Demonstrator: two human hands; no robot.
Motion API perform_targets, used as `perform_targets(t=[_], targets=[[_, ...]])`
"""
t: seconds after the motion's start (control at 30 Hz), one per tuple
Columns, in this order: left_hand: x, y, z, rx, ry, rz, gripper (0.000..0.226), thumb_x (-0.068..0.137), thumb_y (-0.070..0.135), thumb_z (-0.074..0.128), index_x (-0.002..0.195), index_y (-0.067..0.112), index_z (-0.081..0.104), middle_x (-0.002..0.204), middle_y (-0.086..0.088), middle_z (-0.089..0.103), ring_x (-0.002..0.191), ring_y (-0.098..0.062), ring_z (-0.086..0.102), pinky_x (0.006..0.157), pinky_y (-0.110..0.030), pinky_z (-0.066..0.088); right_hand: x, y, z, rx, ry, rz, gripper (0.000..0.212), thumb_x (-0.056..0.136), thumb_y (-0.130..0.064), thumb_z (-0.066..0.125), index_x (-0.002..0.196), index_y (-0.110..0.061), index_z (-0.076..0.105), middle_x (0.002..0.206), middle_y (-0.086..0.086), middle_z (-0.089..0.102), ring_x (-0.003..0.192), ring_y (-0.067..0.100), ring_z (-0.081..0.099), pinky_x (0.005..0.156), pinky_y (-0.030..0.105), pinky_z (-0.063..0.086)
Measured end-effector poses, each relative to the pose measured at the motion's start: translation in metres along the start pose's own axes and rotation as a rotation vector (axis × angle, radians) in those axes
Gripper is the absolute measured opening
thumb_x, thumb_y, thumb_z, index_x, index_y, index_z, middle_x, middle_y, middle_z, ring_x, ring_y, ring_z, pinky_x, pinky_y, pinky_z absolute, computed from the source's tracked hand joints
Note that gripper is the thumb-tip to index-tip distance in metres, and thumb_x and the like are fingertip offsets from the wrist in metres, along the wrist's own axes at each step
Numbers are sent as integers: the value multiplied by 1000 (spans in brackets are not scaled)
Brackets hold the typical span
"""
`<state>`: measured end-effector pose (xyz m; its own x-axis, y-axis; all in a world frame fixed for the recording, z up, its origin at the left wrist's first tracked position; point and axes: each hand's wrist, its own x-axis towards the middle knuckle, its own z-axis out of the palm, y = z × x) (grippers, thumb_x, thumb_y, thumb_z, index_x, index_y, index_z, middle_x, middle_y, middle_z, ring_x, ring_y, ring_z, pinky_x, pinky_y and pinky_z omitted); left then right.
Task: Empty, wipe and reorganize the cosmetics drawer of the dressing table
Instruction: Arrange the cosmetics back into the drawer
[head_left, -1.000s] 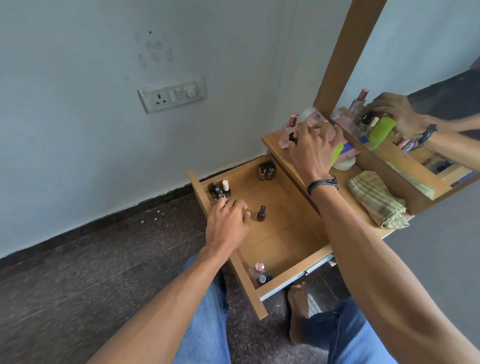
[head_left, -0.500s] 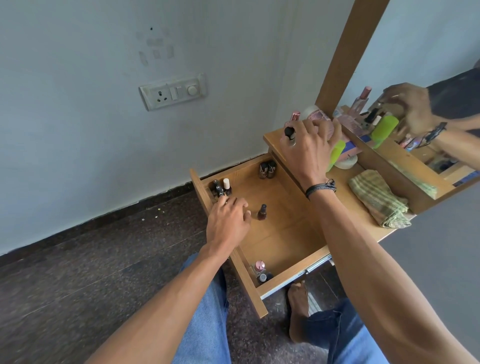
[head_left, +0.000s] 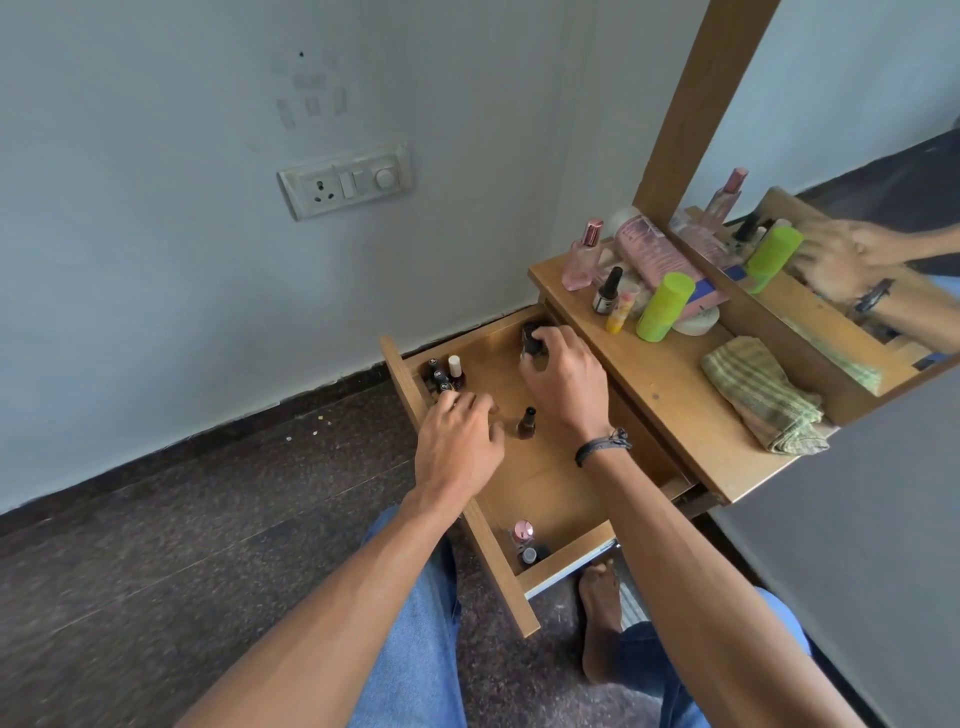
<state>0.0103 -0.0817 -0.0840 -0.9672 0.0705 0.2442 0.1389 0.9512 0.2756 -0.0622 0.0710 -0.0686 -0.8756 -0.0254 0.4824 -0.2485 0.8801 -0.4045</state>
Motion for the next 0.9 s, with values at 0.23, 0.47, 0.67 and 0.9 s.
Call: perform_targets(t=[0.23,0.47,0.67,0.9], targets=[[0,0,0,-27,-4,-5,20,93,35,59,109,26,67,102,12,70,100,-11,54,85,-28,46,-5,15,14,-31,-155,164,27,97,-16,59,121,-4,62,114,17,65,91,40,67,69,43,53],[1,-1,0,-34,-10,-12,19,93,34,58,109,27,66,102,12,70,99,-10,53,84,-27,46,0,25,19,-9,-163,247,27,98,-16,60,123,-5,58,112,22,69,98,44,67,73,50,58],[1,-1,1,-29,-11,-8,18,93,34,58,108,27,66,101,12,69,97,-10,52,84,-28,47,-8,34,25,35,-216,333,27,100,-24,62,124,-13,56,108,14,71,98,37,68,74,39,54],[1,-1,0,-20,-5,-10,17,93,33,59,107,26,66,100,12,69,95,-11,52,83,-28,46,-9,36,33,107,-264,349,24,98,-30,66,116,-16,62,110,8,69,99,29,66,75,31,44]])
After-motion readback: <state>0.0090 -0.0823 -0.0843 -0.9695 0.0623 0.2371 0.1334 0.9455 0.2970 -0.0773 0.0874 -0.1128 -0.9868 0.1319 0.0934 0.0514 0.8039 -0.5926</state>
